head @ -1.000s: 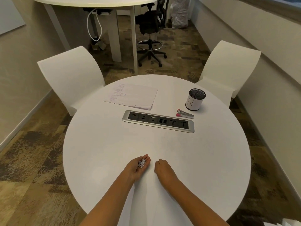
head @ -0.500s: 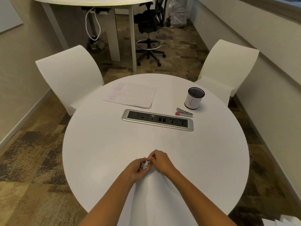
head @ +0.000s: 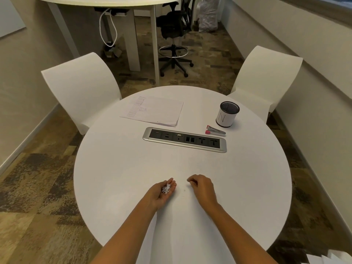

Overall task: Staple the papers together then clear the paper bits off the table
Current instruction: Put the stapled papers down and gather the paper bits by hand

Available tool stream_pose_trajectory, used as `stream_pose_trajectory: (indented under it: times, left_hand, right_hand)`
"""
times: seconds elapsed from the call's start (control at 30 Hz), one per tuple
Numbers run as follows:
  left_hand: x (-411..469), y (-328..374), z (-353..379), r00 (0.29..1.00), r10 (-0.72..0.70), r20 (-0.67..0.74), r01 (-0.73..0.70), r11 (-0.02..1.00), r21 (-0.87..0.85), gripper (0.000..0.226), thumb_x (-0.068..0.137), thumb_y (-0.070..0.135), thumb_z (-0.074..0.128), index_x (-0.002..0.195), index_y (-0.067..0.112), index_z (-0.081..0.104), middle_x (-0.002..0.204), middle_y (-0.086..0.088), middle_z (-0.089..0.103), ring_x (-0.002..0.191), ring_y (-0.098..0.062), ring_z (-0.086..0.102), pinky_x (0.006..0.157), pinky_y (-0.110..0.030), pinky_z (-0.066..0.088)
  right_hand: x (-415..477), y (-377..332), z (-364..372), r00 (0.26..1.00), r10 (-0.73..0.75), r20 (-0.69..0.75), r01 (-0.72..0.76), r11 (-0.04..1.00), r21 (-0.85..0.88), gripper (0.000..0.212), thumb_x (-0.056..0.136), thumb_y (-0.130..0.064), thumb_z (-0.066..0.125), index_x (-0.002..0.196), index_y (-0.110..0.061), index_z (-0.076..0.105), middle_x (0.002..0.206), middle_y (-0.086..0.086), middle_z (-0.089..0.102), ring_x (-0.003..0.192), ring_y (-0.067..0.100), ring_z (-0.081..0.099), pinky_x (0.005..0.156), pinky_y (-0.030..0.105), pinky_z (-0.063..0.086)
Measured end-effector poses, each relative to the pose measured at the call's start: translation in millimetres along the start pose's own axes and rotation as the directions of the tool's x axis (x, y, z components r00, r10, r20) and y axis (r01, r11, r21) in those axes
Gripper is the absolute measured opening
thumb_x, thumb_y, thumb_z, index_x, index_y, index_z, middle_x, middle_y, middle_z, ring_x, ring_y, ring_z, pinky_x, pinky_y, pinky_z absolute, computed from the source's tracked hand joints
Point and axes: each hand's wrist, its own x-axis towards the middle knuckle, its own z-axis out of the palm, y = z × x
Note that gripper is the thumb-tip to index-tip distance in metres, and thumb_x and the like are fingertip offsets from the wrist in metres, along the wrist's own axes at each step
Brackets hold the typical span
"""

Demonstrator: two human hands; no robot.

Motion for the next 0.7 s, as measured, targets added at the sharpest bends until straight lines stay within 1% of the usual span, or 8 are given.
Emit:
stream_pose_trajectory:
  times: [0.07, 0.17, 0.27, 0.3, 0.4, 0.43, 0.53, 0.7]
  left_hand:
    - [2, 3, -2, 1.000, 0.020, -0.008, -0.020, 1.000, -0.018, 0.029, 0.098, 0.003, 0.037, 0.119, -0.010, 0.052, 0.090, -0.019, 0.059, 0.082, -0.026, 0.058, 0.052, -0.034, 0.057]
    - [2, 6, -4, 0.999, 0.042, -0.015, -0.042, 0.999, -0.017, 0.032, 0.098, 0.002, 0.036, 0.124, -0.011, 0.049, 0.090, -0.019, 0.059, 0.082, -0.026, 0.058, 0.051, -0.033, 0.057]
    - [1, 5, -4, 0.998, 0.052, -0.021, -0.052, 0.999, -0.002, 0.032, 0.098, 0.002, 0.036, 0.125, -0.011, 0.048, 0.090, -0.019, 0.059, 0.082, -0.026, 0.058, 0.051, -0.033, 0.057]
    - [0, 5, -4, 0.998, 0.052, -0.022, -0.052, 0.999, 0.001, 0.033, 0.098, 0.002, 0.036, 0.125, -0.011, 0.048, 0.090, -0.019, 0.059, 0.082, -0.026, 0.058, 0.054, -0.033, 0.057]
    - [1, 3, -4, 0.998, 0.053, -0.020, -0.053, 0.999, 0.011, 0.033, 0.098, 0.002, 0.035, 0.126, -0.011, 0.047, 0.090, -0.019, 0.059, 0.082, -0.026, 0.058, 0.085, -0.034, 0.053]
    - [2, 3, -4, 0.998, 0.054, -0.021, -0.054, 0.998, 0.016, 0.033, 0.098, 0.002, 0.035, 0.126, -0.011, 0.048, 0.090, -0.019, 0.059, 0.082, -0.026, 0.058, 0.090, -0.035, 0.050]
    - [0, 4, -2, 0.998, 0.057, -0.025, -0.056, 0.998, 0.024, 0.032, 0.098, 0.003, 0.036, 0.124, -0.011, 0.049, 0.089, -0.019, 0.060, 0.082, -0.026, 0.058, 0.074, -0.034, 0.056]
    - [0, 3, 0, 0.998, 0.055, -0.032, -0.054, 0.998, 0.032, 0.031, 0.098, 0.002, 0.037, 0.123, -0.012, 0.050, 0.090, -0.019, 0.060, 0.083, -0.026, 0.059, 0.053, -0.033, 0.057]
  right_hand:
    - [-6, 13, 4, 0.997, -0.044, 0.061, 0.049, 0.996, -0.075, 0.023, 0.094, -0.009, 0.049, 0.106, -0.011, 0.069, 0.110, 0.006, 0.068, 0.102, 0.018, 0.062, 0.091, 0.024, 0.047]
    - [-14, 21, 11, 0.984, -0.148, 0.094, 0.160, 0.978, -0.132, 0.023, 0.094, -0.015, 0.050, 0.107, -0.012, 0.069, 0.109, 0.004, 0.067, 0.101, 0.016, 0.060, 0.087, 0.019, 0.044]
    - [-16, 18, 16, 0.970, -0.214, 0.116, 0.232, 0.957, -0.176, 0.025, 0.096, -0.018, 0.047, 0.108, -0.012, 0.068, 0.109, 0.005, 0.064, 0.101, 0.018, 0.059, 0.083, 0.023, 0.045]
    - [-17, 17, 18, 0.964, -0.235, 0.122, 0.255, 0.947, -0.193, 0.026, 0.096, -0.018, 0.045, 0.109, -0.013, 0.067, 0.109, 0.005, 0.063, 0.101, 0.018, 0.058, 0.082, 0.025, 0.046]
    - [-21, 18, 22, 0.957, -0.266, 0.119, 0.287, 0.931, -0.226, 0.027, 0.097, -0.020, 0.044, 0.109, -0.013, 0.067, 0.109, 0.003, 0.062, 0.102, 0.017, 0.055, 0.079, 0.025, 0.045]
    - [-23, 19, 23, 0.956, -0.271, 0.115, 0.291, 0.932, -0.218, 0.026, 0.096, -0.021, 0.045, 0.107, -0.013, 0.067, 0.108, 0.003, 0.062, 0.101, 0.017, 0.056, 0.078, 0.024, 0.045]
    - [-29, 19, 22, 0.955, -0.264, 0.134, 0.286, 0.940, -0.185, 0.023, 0.094, -0.023, 0.052, 0.105, -0.011, 0.068, 0.108, 0.003, 0.063, 0.101, 0.016, 0.056, 0.081, 0.024, 0.045]
    - [-25, 17, 19, 0.958, -0.252, 0.140, 0.276, 0.940, -0.198, 0.014, 0.092, -0.012, 0.053, 0.094, -0.007, 0.066, 0.101, 0.006, 0.064, 0.095, 0.017, 0.056, 0.076, 0.026, 0.045]
